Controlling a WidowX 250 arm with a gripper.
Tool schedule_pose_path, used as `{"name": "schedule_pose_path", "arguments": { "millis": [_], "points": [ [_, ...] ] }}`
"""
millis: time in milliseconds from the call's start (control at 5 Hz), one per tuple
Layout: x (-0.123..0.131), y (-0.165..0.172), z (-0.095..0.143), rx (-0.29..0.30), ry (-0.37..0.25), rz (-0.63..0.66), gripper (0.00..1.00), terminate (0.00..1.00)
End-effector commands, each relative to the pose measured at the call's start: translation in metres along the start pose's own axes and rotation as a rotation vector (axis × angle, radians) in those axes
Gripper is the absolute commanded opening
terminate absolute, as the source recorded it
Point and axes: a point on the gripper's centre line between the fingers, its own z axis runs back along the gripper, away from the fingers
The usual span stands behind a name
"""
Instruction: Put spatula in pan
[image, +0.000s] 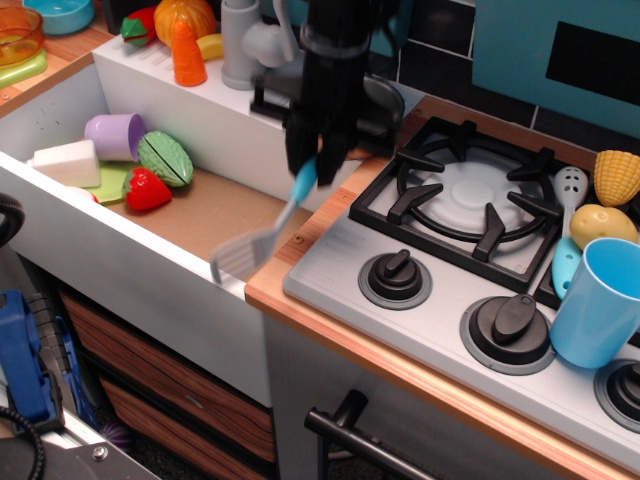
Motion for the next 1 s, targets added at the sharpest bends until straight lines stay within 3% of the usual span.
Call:
{"name": "schedule_pose_path", "arguments": {
  "millis": [0,200,400,600,800],
  "points": [
    [0.053,0.015,0.019,0.0,-0.031,-0.067,0.0,0.0],
    [0.082,0.013,0.028,-0.011,0.002,-0.108,0.0,0.0],
    [0.093,0.015,0.028,0.017,-0.038,-0.153,0.0,0.0],
    [0.099,0.018,0.015,0.014,-0.122,-0.207,0.0,0.0],
    [0.099,0.018,0.002,0.07,-0.281,-0.295,0.0,1.0]
  ]
}}
